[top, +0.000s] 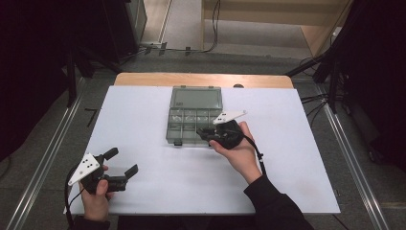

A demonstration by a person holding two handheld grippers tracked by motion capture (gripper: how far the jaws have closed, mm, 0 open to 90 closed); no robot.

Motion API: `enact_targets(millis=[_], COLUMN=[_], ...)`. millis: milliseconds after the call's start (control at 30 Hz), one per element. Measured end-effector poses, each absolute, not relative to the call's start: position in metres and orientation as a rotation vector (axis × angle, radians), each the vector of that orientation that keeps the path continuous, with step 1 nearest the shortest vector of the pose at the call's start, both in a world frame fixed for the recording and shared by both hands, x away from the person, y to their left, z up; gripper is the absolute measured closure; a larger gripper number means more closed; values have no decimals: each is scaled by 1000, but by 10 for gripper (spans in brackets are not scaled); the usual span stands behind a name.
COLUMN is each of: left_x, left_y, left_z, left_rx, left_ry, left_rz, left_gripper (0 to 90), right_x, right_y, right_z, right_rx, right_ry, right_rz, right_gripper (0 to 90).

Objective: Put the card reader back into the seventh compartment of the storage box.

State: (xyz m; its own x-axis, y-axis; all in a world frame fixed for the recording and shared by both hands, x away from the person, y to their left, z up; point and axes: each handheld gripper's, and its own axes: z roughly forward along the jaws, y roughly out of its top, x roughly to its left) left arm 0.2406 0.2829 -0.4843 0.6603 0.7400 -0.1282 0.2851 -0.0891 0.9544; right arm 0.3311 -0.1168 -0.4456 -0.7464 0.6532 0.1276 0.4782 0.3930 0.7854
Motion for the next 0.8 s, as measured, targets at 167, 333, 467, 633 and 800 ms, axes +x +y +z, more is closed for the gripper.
enact_targets(millis=[167, 333, 467, 633, 800], left_x=[241, 241, 241, 241, 241], left_y=[283, 283, 283, 283, 283], left_z=[-484, -484, -484, -484, -484], left_rx=[1670, 1671, 1670, 1672, 1673], left_ry=[845, 844, 845, 843, 842], left_rz=[471, 472, 472, 473, 474], left_gripper=[0, 0, 0, 0, 0], right_x=[337, 343, 347, 354, 361], right_y=[-115, -113, -112, -110, -107], right_z=[-443, -442, -443, -444, -448], right_rx=[1010, 1020, 1028, 1045, 1064], right_ry=[2440, 2434, 2431, 2429, 2426], right_rz=[1273, 1264, 1260, 1263, 1258], right_gripper=[710, 710, 710, 710, 710])
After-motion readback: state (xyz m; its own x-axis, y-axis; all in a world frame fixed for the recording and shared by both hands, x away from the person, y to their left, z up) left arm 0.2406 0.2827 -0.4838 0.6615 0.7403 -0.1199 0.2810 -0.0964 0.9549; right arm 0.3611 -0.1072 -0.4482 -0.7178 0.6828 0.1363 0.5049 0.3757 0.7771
